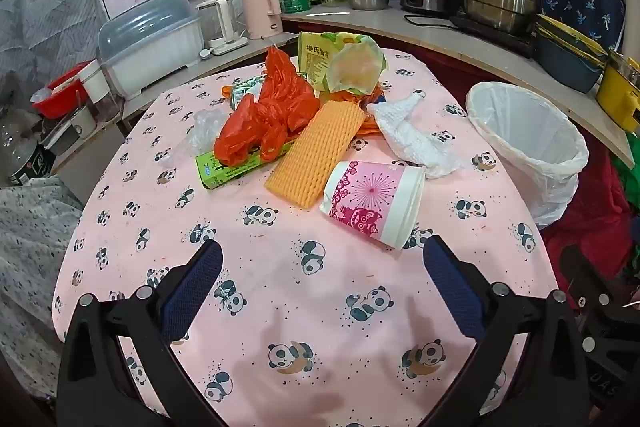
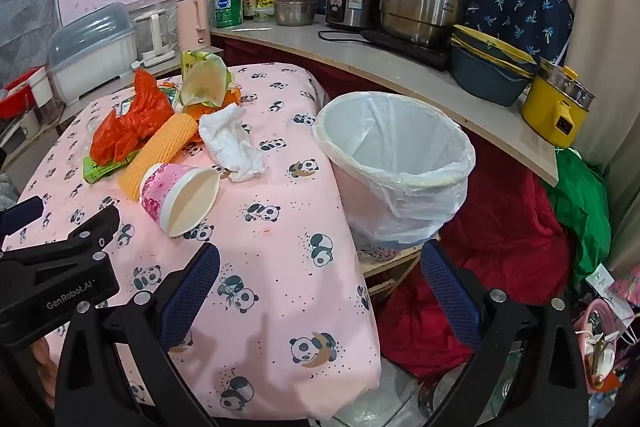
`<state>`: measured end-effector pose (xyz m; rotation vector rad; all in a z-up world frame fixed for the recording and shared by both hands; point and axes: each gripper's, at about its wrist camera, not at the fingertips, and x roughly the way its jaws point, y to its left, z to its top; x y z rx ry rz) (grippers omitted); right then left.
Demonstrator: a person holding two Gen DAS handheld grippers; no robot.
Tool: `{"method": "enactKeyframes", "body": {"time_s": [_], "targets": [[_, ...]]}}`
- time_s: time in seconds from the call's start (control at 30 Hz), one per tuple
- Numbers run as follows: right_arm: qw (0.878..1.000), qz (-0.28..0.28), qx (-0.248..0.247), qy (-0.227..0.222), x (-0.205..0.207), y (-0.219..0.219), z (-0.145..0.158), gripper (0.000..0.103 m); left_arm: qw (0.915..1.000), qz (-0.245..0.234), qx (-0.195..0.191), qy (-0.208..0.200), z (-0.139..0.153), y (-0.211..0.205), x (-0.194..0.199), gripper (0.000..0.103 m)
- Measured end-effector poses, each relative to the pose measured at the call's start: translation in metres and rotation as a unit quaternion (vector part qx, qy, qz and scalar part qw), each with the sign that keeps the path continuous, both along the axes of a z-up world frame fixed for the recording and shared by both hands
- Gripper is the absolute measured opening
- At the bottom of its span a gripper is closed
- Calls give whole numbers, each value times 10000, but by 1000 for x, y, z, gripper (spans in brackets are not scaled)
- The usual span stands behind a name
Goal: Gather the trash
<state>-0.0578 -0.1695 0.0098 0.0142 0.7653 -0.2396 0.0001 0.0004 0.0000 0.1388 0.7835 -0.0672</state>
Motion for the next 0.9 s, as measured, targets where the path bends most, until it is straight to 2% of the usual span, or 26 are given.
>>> {"method": "enactKeyframes", "body": {"time_s": [0.9], "targets": [[10000, -1, 7, -36, -4, 4, 3, 96, 10000, 13, -21, -7, 5, 8, -3, 96]]}}
